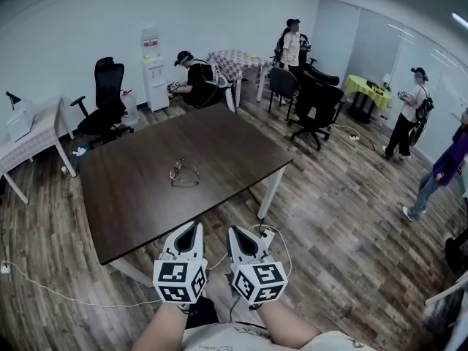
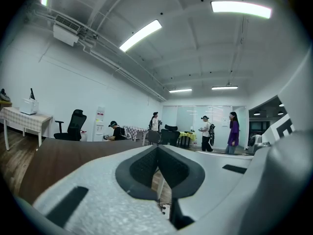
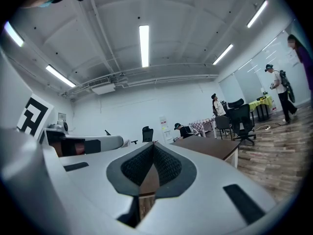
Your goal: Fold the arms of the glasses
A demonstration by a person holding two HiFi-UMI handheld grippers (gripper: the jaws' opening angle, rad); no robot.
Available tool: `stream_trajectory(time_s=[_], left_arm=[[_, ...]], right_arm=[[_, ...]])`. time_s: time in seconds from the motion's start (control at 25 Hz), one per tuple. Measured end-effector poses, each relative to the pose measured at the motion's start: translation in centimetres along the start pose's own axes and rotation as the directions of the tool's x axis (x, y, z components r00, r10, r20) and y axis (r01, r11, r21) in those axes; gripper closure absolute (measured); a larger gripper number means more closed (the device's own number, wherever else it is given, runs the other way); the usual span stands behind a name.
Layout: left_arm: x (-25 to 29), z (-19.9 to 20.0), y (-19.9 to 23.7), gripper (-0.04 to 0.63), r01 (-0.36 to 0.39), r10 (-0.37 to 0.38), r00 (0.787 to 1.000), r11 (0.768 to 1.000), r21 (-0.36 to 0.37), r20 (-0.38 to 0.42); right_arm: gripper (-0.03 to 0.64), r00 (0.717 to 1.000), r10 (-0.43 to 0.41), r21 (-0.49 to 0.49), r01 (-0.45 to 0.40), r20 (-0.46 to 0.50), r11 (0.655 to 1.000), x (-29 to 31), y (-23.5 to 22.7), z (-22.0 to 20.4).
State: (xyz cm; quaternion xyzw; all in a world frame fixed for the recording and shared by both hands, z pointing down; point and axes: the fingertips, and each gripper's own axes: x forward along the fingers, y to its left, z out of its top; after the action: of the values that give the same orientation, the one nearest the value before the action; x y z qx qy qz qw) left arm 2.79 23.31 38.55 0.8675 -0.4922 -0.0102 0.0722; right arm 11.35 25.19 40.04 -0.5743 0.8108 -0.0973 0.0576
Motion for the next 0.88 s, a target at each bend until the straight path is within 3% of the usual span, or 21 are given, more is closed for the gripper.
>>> stream_trajectory(time_s=[0.44,0.88], left_arm=[[9.1,2.2,9.5,0.581,0.000,-0.001,0.999,1.000,-0.019,-0.034],[17.0,3.4,18.9,0.581,0.038,-0.039,0.997,0.999,-0.024,-0.065]], right_arm=[[0.601,1.000,0.012,-0.023,-0.013,-0.019,1.000,12.9,0.2,1.4],[0.601,0.999,-0.028,-0.038,0.027,-0.028,0.999,25.0,0.5,1.4]])
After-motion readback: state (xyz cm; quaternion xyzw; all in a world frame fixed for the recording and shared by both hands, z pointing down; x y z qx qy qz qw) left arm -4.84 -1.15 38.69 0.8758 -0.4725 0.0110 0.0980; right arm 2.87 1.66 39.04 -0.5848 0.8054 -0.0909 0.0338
